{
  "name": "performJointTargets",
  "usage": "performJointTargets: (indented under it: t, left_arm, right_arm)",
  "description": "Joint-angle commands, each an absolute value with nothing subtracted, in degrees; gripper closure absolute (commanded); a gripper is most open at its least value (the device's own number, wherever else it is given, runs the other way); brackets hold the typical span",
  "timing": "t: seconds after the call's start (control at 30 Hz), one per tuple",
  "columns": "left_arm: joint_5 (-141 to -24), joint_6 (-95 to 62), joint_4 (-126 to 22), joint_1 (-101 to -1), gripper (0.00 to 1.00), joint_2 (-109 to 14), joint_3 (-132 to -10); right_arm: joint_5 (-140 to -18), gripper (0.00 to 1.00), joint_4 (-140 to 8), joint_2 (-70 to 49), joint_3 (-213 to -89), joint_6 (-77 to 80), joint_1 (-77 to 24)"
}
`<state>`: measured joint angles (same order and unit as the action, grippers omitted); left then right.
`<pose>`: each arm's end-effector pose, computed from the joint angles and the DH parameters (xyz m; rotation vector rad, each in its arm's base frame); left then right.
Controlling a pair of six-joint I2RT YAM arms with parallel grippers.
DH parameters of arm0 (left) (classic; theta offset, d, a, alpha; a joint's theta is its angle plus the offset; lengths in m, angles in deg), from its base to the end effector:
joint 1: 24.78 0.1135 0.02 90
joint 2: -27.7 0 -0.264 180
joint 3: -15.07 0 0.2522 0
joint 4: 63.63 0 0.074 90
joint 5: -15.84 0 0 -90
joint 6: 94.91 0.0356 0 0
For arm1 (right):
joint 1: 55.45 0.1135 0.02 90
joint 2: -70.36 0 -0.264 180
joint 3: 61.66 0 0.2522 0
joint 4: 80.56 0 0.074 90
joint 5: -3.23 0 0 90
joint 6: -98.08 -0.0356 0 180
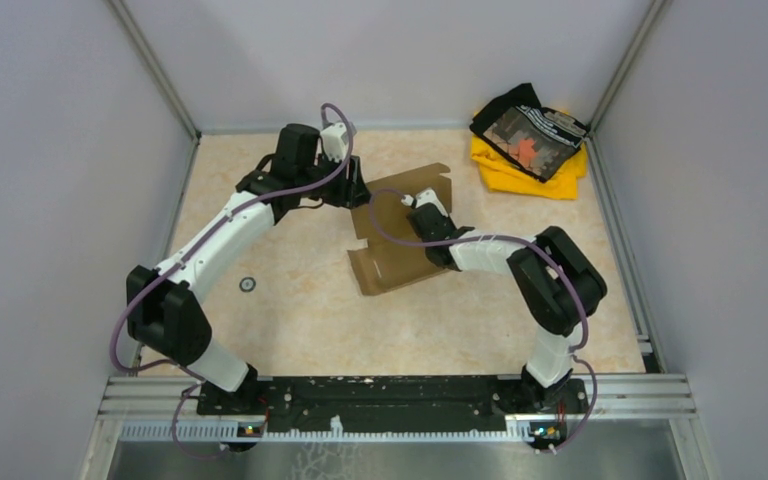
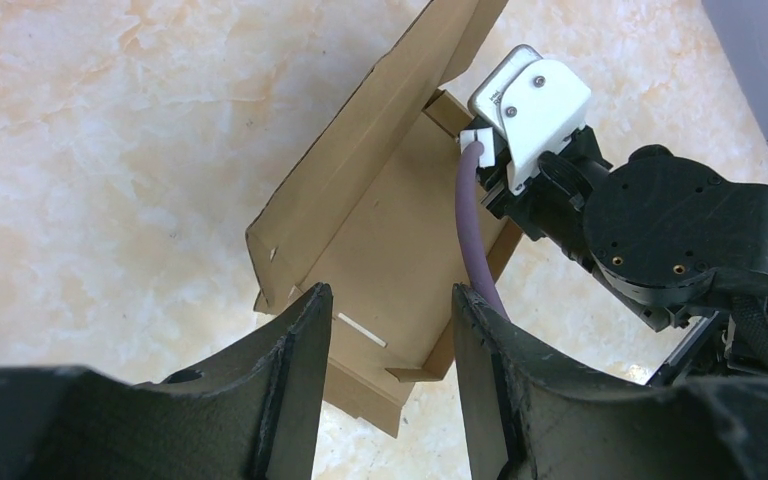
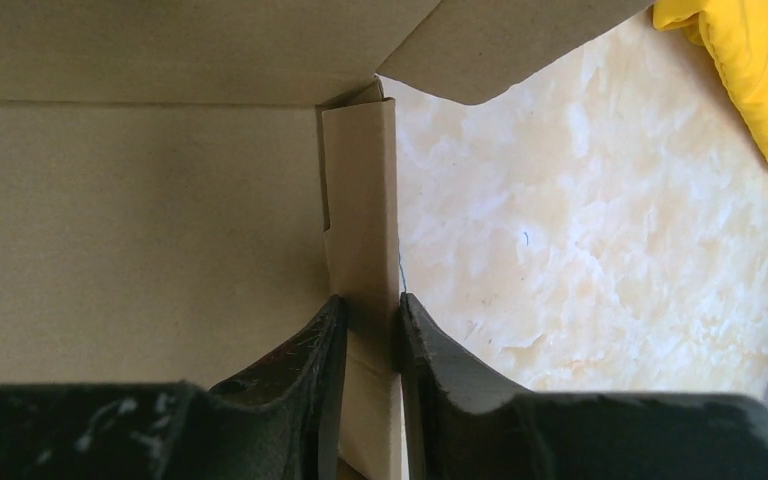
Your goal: Fold the paper box
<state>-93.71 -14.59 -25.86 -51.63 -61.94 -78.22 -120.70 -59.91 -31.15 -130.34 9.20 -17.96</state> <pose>0.3150 -0.1728 0.3332 0.5299 2.1563 -0.7293 0.2868 0.1949 0.1523 -0.5487 2.2756 -0.4352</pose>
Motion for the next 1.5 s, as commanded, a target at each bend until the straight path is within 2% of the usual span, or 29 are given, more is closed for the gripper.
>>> performJointTargets:
  t: [0.0, 0.23, 0.53, 0.77, 0.93, 1.17, 1.47]
  left_arm:
    - [-95.2, -14.7, -26.7, -51.3, 0.46, -59.8, -78.3]
    - [-95.2, -14.7, -26.6, -51.2, 0.47, -59.8, -78.1]
    - [-94.9, -14.7, -26.5, -51.2, 0.46, -59.2, -78.0]
    - [-95.3, -15.6, -27.0, -51.1, 0.46, -58.3, -76.0]
    - [-98.5, -17.9, -27.9, -51.3, 0.47, -56.3, -72.5]
    - [-98.3, -21.3, -32.1, -52.5, 0.49, -49.6, -61.7]
    - [-87.0, -23.7, -32.3, -52.2, 0.44, -46.2, -58.5]
  right_arm:
    - [-121.3, 0.75, -56.9, -35.4, -130.4, 9.5, -17.5]
    - [-124.4, 0.85, -57.2, -34.7, -130.3, 8.8, -17.5]
    - [-130.9, 0.94, -62.7, -28.1, -126.4, 12.0, -16.5]
    - [-131.8, 0.95, -67.4, -21.1, -122.4, 14.6, -15.3]
    - [-126.3, 0.95, -63.9, -19.8, -124.0, 12.1, -15.5]
    - [-119.4, 0.94, -63.6, -21.9, -125.0, 8.9, -17.0]
    - [-115.5, 0.95, -61.1, -28.2, -127.7, 5.8, -17.9]
